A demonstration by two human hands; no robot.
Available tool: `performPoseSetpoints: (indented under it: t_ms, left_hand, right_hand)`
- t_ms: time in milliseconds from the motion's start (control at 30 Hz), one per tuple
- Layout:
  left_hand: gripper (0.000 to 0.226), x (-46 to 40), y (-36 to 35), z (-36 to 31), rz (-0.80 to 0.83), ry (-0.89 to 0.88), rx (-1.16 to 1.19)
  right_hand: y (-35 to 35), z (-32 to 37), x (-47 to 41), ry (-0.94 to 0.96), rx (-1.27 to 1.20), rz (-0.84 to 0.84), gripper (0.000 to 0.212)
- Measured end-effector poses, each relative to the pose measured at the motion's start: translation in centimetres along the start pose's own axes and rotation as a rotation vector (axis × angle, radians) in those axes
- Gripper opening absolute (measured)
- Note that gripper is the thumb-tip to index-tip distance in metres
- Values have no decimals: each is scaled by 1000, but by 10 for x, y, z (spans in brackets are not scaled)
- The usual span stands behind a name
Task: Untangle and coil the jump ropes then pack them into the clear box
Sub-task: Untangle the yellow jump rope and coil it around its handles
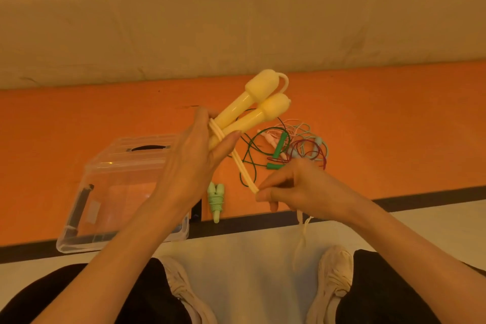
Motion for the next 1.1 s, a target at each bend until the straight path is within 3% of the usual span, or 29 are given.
performPoseSetpoints:
  t_ms: [133,267,667,1100]
  left_hand:
    - [34,2,-10,6,43,-8,-135]
    - [56,5,-18,-5,93,-94,-349]
    - [64,13,-35,-18,189,-159,-409]
    - [68,18,-41,-17,341,-240,-299]
  right_hand:
    - [-8,28,12,104,-147,90,11]
    - [2,40,18,191,-299,134,17]
    - [18,42,15,279,-566,128,19]
    - [15,47,19,300,-827,234,29]
Point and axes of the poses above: each hand's wrist, its own x-axis away from the middle knuckle, its own y-axis out of the back of the hand, z = x × y, the point moved 10 cm from there along -x, towards the middle knuckle, and after that the axes turned 8 degrees about x, right-handed, at the moved point
